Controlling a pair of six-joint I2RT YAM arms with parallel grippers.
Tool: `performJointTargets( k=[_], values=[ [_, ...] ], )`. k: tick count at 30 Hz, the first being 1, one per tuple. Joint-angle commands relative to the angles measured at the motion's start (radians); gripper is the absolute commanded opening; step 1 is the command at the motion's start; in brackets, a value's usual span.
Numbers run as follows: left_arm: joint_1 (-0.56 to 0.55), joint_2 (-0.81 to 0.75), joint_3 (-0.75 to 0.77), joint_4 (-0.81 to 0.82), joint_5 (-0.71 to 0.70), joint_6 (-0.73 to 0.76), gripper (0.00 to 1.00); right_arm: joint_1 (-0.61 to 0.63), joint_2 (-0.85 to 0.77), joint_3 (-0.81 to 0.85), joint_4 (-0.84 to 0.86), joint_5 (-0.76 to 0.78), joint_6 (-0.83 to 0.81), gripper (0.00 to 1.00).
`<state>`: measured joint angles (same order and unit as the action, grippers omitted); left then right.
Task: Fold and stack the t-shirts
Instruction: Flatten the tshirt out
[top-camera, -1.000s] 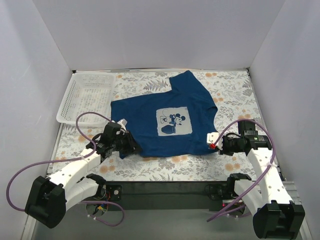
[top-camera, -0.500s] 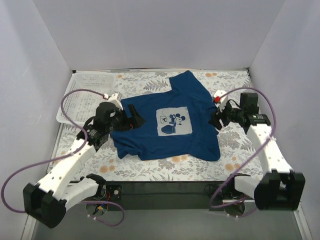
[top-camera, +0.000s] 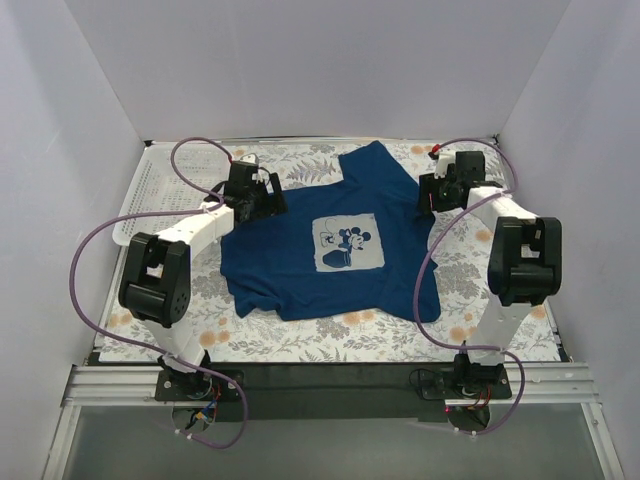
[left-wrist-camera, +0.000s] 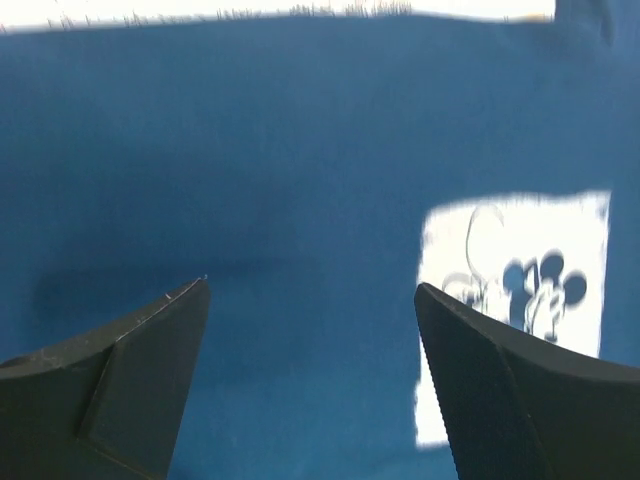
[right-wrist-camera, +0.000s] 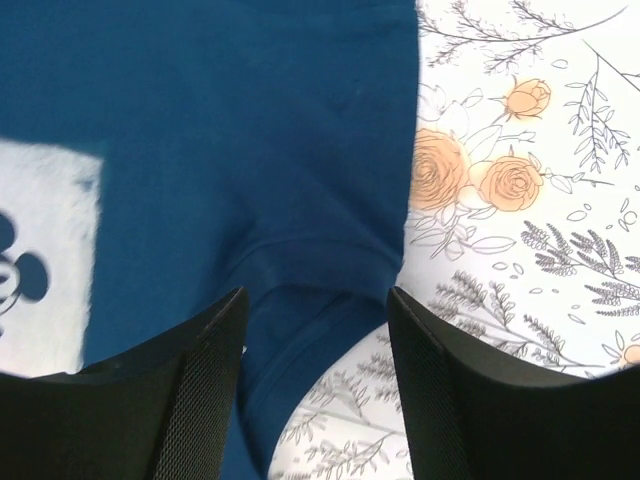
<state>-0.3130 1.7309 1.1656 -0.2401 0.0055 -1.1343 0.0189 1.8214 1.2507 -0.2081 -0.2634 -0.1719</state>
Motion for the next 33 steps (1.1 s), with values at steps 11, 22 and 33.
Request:
performJointTargets(
  k=[11,22,33],
  values=[
    [0.031,0.07,0.097,0.055,-0.042,0.082,0.77,-0.008,0.253,0.204,0.0,0.07,0.103,0.32],
    [0.031,-0.071,-0.006,0.097,0.037,0.116,0.77,-0.131,0.271,0.28,0.021,0.231,0.051,0.01],
    [0.019,-0.284,-0.2,0.025,0.238,0.071,0.76,-0.134,-0.155,-0.114,-0.058,-0.138,-0.5,0.75]
  ],
)
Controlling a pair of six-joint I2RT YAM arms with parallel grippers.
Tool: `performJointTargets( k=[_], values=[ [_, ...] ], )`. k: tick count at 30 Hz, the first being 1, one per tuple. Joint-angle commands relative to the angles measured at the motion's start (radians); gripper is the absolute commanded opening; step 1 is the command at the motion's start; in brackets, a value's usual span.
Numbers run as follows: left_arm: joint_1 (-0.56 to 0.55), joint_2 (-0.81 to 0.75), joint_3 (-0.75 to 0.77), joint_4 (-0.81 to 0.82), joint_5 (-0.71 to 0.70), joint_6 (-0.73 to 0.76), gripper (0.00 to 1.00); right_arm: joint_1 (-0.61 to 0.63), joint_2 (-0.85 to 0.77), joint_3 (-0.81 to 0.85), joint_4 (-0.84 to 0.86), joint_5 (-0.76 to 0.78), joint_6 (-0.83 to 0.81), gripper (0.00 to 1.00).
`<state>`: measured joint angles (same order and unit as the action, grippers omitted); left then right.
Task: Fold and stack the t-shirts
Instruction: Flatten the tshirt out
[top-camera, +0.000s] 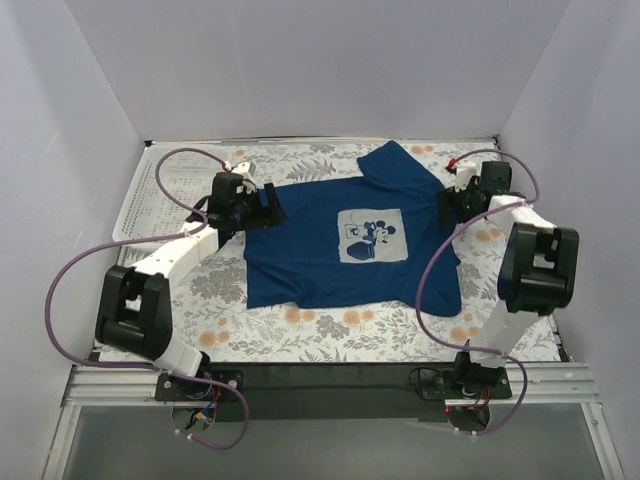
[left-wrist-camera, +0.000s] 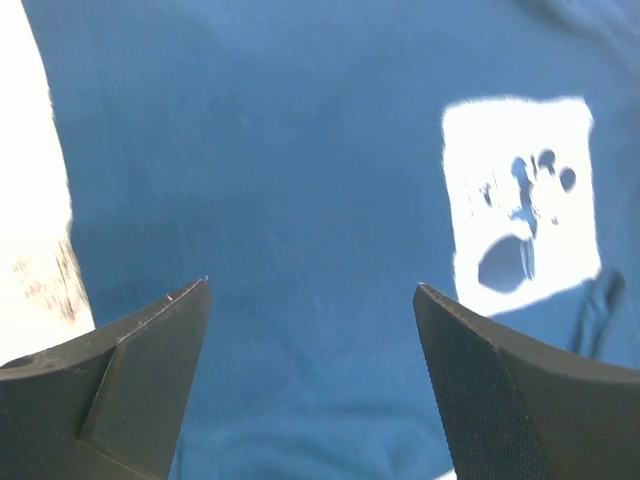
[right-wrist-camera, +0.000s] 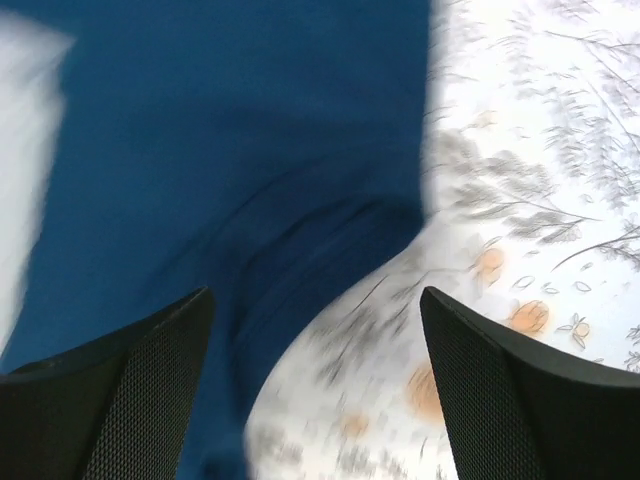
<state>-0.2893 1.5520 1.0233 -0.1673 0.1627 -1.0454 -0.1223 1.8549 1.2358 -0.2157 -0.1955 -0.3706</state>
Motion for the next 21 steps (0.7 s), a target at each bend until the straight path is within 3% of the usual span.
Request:
performJointTargets(
  k=[1,3,4,7,19,21],
  values=[
    [-0.008,-0.124,-0.078,-0.058,0.083,-0.031,0.76,0.007,-0.274,-0.142,-0.101,-0.275,-0.391,0.75],
    [-0.024,-0.177,-0.127,-0.093,0.077,-0.076,0.74,0.013,-0.338,-0.232,-0.274,-0.434,-0.537,0.75],
    [-0.036,-0.194,-0.14,-0.104,0.078,-0.09,0.73,0.018,-0.371,-0.251,-0.339,-0.47,-0.688,0.74],
    [-0.05,-0.253,-0.192,-0.133,0.069,-0.159,0.72,0.053,-0.388,-0.328,-0.402,-0.498,-0.735,0.72],
    [-0.056,-0.366,-0.345,-0.17,0.021,-0.269,0.71,0.168,-0.264,-0.346,-0.272,-0.384,-0.522,0.63],
    [-0.056,-0.374,-0.353,-0.17,0.023,-0.269,0.71,0.181,-0.258,-0.354,-0.266,-0.372,-0.516,0.56]
  ],
)
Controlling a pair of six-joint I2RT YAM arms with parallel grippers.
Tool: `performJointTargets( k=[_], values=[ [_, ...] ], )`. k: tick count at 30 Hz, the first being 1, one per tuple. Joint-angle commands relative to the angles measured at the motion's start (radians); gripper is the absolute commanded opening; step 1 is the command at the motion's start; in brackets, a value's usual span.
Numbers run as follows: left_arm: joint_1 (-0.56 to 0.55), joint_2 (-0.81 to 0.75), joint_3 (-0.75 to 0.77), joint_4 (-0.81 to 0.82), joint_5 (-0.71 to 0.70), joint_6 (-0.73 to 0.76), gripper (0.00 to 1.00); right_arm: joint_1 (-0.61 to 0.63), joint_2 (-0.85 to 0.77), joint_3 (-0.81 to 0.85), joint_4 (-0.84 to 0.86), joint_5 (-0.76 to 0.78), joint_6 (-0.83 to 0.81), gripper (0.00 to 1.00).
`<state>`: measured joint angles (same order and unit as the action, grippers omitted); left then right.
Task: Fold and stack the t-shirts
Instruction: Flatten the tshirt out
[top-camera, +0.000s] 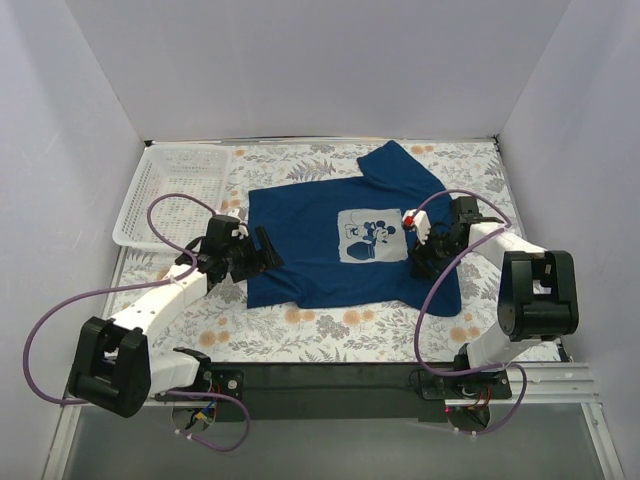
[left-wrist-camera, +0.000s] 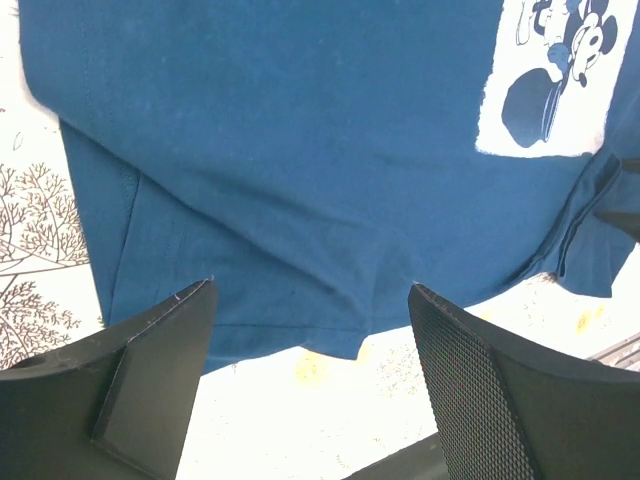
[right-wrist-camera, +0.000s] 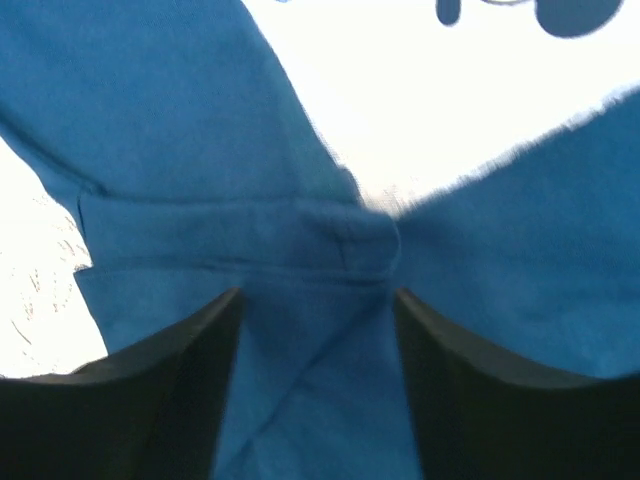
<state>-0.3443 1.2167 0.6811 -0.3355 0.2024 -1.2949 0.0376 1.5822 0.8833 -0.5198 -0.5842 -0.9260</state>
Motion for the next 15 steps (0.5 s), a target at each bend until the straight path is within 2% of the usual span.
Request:
performJointTargets(
  k=[1,2,5,9,10,12,13,15],
  values=[
    [-0.001,-0.042,-0.014,-0.002,-0.018,-0.017,0.72,0.021,0.012,-0.009,0.034,0.017,0.036,0.51],
    [-0.001,-0.049,-0.015,-0.005,-0.017,-0.015,0.71,0.022,0.007,-0.013,0.017,0.017,0.027,0.38],
    [-0.001,-0.066,-0.014,-0.02,-0.017,-0.007,0.71,0.022,-0.042,-0.029,-0.048,0.008,-0.057,0.16],
    [-0.001,-0.097,-0.011,-0.042,-0.023,0.002,0.71,0.022,-0.18,-0.041,-0.291,0.001,-0.337,0.12],
    [-0.001,-0.101,-0.009,-0.046,-0.026,0.003,0.71,0.021,-0.207,-0.049,-0.393,0.003,-0.459,0.1],
    [-0.001,-0.114,-0.008,-0.05,-0.024,0.006,0.71,0.022,-0.285,-0.082,-0.515,0.029,-0.566,0.02],
    [-0.001,-0.117,-0.008,-0.05,-0.027,0.006,0.71,0.028,-0.31,-0.093,-0.548,0.055,-0.664,0.01],
    [-0.001,-0.114,-0.002,-0.051,-0.026,0.011,0.71,0.047,-0.359,-0.128,-0.62,0.089,-0.742,0.01]
  ],
)
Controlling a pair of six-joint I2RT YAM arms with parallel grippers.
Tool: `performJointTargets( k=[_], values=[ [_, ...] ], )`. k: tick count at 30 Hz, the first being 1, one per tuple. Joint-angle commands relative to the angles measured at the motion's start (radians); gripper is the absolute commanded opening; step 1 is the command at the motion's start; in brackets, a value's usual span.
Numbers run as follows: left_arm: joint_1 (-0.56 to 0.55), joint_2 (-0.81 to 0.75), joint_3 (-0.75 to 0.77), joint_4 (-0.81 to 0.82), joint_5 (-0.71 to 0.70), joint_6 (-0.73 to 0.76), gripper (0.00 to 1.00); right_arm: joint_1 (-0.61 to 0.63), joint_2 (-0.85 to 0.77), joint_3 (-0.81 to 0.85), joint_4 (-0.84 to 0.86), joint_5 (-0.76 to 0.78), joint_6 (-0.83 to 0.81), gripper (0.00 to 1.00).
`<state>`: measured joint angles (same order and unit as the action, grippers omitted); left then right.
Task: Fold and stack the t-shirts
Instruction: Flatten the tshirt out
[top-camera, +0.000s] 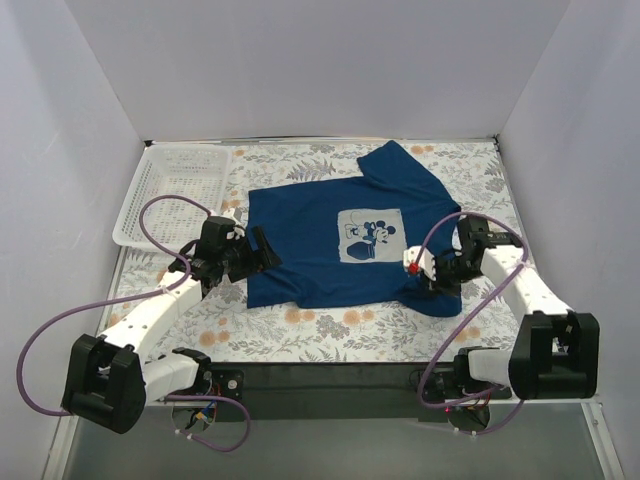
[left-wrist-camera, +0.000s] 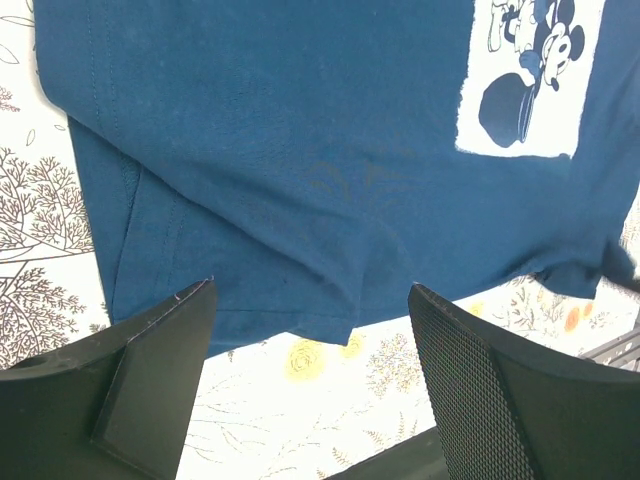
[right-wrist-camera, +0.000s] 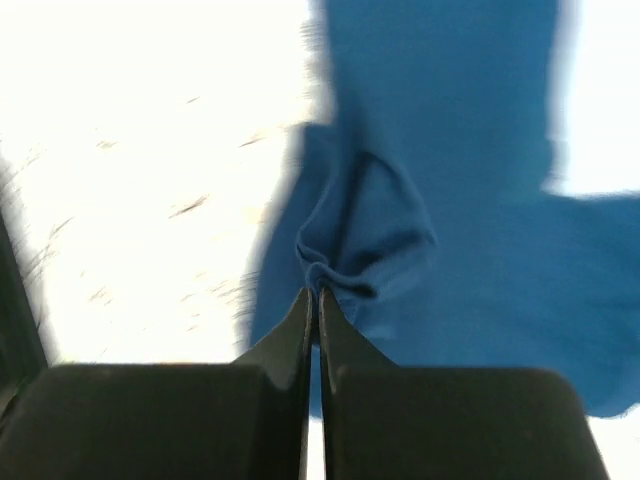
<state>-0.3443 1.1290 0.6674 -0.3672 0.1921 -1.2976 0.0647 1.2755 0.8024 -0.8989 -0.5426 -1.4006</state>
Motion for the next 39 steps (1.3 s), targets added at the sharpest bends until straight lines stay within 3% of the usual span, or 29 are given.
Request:
performJointTargets(
  k=[1,5,12,15,16,18,19,21,22,23,25,26,28,30,32,39],
  values=[
    [-0.001,-0.025,0.015,-0.018,-0.014,0.015,0.71,0.052,-0.065,-0.058,-0.3,0.084,-0.3,0.01],
    [-0.001,0.005,0.044,-0.012,-0.005,0.04,0.72,0.176,-0.146,-0.081,-0.417,0.132,-0.362,0.01],
    [-0.001,0.069,0.123,-0.001,-0.023,0.078,0.72,0.473,-0.387,-0.068,-0.419,0.268,-0.244,0.01],
    [-0.001,0.104,0.161,0.007,-0.065,0.086,0.73,0.584,-0.439,-0.017,-0.42,0.264,-0.178,0.19],
    [-0.001,0.112,0.175,0.013,-0.075,0.089,0.74,0.593,-0.447,-0.005,-0.419,0.239,-0.167,0.31],
    [-0.001,0.15,0.225,0.023,-0.092,0.095,0.75,0.593,-0.443,0.017,-0.381,0.233,-0.166,0.38],
    [-0.001,0.169,0.244,0.033,-0.101,0.095,0.75,0.587,-0.438,0.023,-0.311,0.269,-0.052,0.4],
    [0.001,0.236,0.312,0.051,-0.124,0.115,0.77,0.552,-0.42,0.029,-0.13,0.314,0.064,0.4],
    [0.004,0.264,0.34,0.066,-0.156,0.119,0.77,0.488,-0.404,0.031,0.056,0.314,0.105,0.41],
    [0.007,0.294,0.368,0.076,-0.163,0.126,0.77,0.45,-0.357,0.034,0.197,0.314,0.284,0.41],
    [0.03,0.408,0.46,0.094,-0.18,0.138,0.77,0.321,-0.274,0.06,0.481,0.303,0.464,0.42],
    [0.039,0.452,0.49,0.099,-0.178,0.139,0.77,0.273,-0.222,0.076,0.549,0.302,0.659,0.42],
    [0.065,0.57,0.586,0.113,-0.18,0.156,0.75,0.114,-0.05,0.153,0.676,0.235,0.811,0.41],
    [0.086,0.645,0.658,0.111,-0.215,0.17,0.73,0.013,0.138,0.234,0.704,0.169,0.972,0.42],
    [0.096,0.748,0.748,0.108,-0.224,0.196,0.7,-0.096,0.302,0.354,0.701,0.077,1.014,0.51],
    [0.12,0.948,0.899,0.068,-0.218,0.233,0.6,-0.22,0.556,0.526,0.698,0.127,1.077,0.52]
  ],
)
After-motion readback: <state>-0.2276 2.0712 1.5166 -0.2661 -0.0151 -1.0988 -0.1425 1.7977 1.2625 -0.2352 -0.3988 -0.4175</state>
